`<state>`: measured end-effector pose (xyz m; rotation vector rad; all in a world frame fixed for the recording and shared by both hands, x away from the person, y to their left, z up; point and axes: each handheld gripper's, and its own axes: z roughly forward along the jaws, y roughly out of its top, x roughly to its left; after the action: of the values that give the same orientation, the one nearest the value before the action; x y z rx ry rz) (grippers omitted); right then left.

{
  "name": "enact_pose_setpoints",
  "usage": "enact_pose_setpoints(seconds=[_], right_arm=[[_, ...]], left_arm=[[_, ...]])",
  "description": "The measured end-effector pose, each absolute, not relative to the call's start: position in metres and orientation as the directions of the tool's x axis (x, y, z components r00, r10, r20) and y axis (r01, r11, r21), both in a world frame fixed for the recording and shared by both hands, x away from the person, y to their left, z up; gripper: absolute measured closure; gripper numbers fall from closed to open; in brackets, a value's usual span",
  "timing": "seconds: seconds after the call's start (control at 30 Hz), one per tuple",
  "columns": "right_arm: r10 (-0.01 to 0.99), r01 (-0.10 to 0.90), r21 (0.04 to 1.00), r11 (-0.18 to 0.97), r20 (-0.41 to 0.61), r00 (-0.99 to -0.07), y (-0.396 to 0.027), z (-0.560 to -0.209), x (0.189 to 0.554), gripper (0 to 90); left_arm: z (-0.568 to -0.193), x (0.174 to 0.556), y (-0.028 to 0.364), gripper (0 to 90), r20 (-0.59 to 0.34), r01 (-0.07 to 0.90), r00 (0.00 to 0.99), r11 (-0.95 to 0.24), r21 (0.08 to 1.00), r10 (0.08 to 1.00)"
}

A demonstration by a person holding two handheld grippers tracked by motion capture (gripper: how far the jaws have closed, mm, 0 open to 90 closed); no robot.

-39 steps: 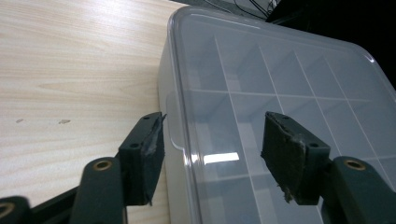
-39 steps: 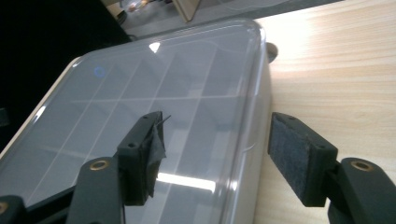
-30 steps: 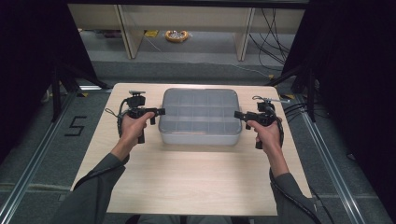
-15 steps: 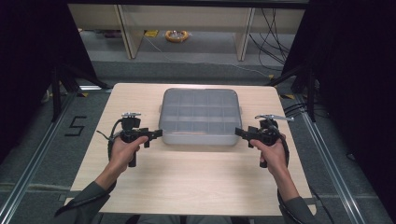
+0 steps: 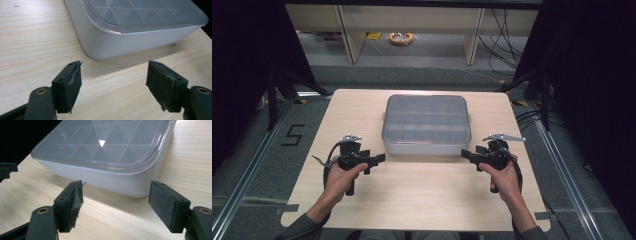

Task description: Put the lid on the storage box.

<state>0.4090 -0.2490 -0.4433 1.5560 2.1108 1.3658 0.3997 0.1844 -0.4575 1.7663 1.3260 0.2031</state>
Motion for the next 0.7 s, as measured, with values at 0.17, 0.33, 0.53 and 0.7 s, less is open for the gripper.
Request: enact_pose_setpoints(seconds=[0.17, 0.33, 0.53, 0.7], right_arm=[[0.826, 0.658, 0.751, 0.044, 0.344, -0.447, -0.246, -0.446, 0.403, 27.8], [0.821, 0.631, 0.771, 0.086, 0.304, -0.483, -0.242, -0.452, 0.392, 27.0], [0.815, 0.649, 0.754, 0.099, 0.313, -0.488, -0.237, -0.462, 0.376, 26.8], [0.807, 0.658, 0.746, 0.104, 0.323, -0.494, -0.234, -0.467, 0.368, 26.8]], left_arm=[[-0.461, 0.391, 0.184, 26.4, -0.358, 0.688, 0.431, -0.046, 0.724, 0.828], [-0.469, 0.378, 0.184, 25.9, -0.346, 0.695, 0.454, -0.083, 0.714, 0.821], [-0.476, 0.366, 0.184, 25.3, -0.342, 0.696, 0.478, -0.112, 0.709, 0.809], [-0.482, 0.356, 0.183, 25.2, -0.33, 0.696, 0.507, -0.152, 0.702, 0.796]])
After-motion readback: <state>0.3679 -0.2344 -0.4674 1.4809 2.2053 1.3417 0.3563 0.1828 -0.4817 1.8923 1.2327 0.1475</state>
